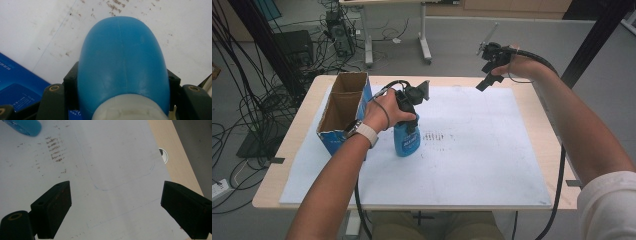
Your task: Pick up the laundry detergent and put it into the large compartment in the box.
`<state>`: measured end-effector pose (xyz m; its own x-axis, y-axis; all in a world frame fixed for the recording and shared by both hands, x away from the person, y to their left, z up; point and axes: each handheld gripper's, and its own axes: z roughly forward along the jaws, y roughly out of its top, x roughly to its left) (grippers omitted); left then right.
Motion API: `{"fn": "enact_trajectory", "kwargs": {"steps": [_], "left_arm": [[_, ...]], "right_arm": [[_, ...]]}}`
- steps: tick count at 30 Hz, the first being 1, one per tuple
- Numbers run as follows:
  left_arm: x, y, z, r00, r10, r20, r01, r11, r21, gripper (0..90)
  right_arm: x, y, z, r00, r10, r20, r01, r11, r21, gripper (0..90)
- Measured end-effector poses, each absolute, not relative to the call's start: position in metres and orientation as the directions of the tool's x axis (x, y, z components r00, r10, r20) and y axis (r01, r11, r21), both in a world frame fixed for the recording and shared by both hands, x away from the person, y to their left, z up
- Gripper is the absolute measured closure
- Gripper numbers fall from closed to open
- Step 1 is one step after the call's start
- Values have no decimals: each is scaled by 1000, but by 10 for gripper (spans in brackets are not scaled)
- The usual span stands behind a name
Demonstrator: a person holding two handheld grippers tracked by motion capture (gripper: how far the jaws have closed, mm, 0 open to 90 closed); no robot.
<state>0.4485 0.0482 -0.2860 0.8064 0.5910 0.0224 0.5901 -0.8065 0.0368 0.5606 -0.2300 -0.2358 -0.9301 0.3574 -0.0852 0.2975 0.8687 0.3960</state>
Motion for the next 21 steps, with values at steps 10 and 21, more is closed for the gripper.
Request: {"fn": "enact_trajectory", "kwargs": {"steps": [10,21], "left_arm": [[449,48,-286,806,591,22,590,-806,37,378],[449,48,-286,808,589,22,589,-808,35,378]], "right_arm": [[560,-230,-234,-929,359,-86,299,868,397,95],[560,-231,-235,-928,363,-85,303,868,394,96]]}}
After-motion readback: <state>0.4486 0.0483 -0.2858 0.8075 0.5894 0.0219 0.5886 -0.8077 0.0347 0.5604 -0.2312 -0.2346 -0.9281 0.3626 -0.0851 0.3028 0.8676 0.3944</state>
